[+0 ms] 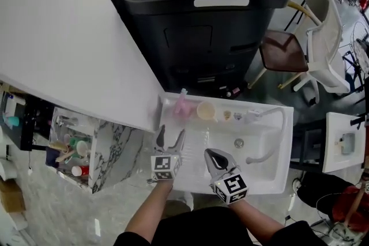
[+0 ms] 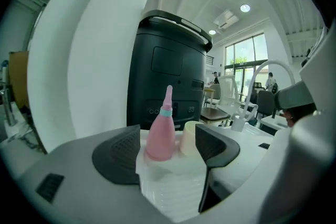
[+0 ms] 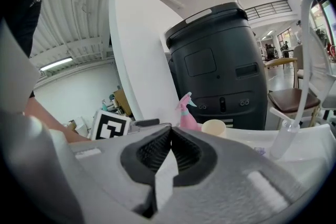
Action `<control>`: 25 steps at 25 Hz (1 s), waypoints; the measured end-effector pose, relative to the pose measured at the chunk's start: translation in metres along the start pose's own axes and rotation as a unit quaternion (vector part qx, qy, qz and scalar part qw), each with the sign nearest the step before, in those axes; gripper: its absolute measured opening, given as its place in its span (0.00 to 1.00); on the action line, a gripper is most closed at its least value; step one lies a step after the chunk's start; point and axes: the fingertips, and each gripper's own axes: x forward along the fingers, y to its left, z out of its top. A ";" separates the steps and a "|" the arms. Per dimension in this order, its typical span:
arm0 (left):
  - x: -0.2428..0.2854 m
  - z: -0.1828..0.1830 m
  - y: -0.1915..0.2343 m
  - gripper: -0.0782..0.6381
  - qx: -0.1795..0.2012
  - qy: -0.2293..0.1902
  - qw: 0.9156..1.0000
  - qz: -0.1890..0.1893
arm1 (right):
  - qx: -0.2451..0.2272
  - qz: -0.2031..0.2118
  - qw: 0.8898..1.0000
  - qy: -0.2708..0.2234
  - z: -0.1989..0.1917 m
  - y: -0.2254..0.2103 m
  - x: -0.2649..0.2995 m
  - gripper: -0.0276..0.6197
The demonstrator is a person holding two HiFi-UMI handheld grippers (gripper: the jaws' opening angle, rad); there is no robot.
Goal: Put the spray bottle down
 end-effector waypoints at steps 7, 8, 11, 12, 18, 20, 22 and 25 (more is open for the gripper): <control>-0.111 -0.009 -0.045 0.52 -0.064 -0.016 0.998 -0.012 | 0.001 -0.047 0.998 -0.041 -0.002 0.028 -0.046 0.04; -0.130 -0.010 -0.052 0.47 -0.059 -0.017 0.998 -0.020 | 0.000 -0.054 0.997 -0.046 -0.004 0.037 -0.055 0.04; -0.186 -0.010 -0.064 0.32 -0.067 -0.028 0.997 -0.037 | -0.008 -0.058 0.997 -0.055 -0.013 0.076 -0.078 0.04; -0.205 -0.011 -0.064 0.27 -0.076 -0.033 0.996 -0.040 | -0.010 -0.056 0.997 -0.057 -0.016 0.091 -0.085 0.04; -0.311 -0.016 -0.061 0.15 -0.085 -0.026 0.996 -0.031 | -0.019 -0.054 0.996 -0.062 -0.037 0.178 -0.131 0.04; -0.344 -0.015 -0.068 0.15 -0.075 -0.028 0.996 -0.036 | -0.018 -0.059 0.996 -0.060 -0.045 0.200 -0.146 0.04; -0.372 -0.014 -0.075 0.15 -0.063 -0.030 0.997 -0.040 | -0.017 -0.063 0.996 -0.057 -0.054 0.220 -0.161 0.04; -0.401 -0.008 -0.090 0.15 -0.048 -0.043 0.997 -0.053 | -0.025 -0.070 0.996 -0.056 -0.064 0.245 -0.182 0.04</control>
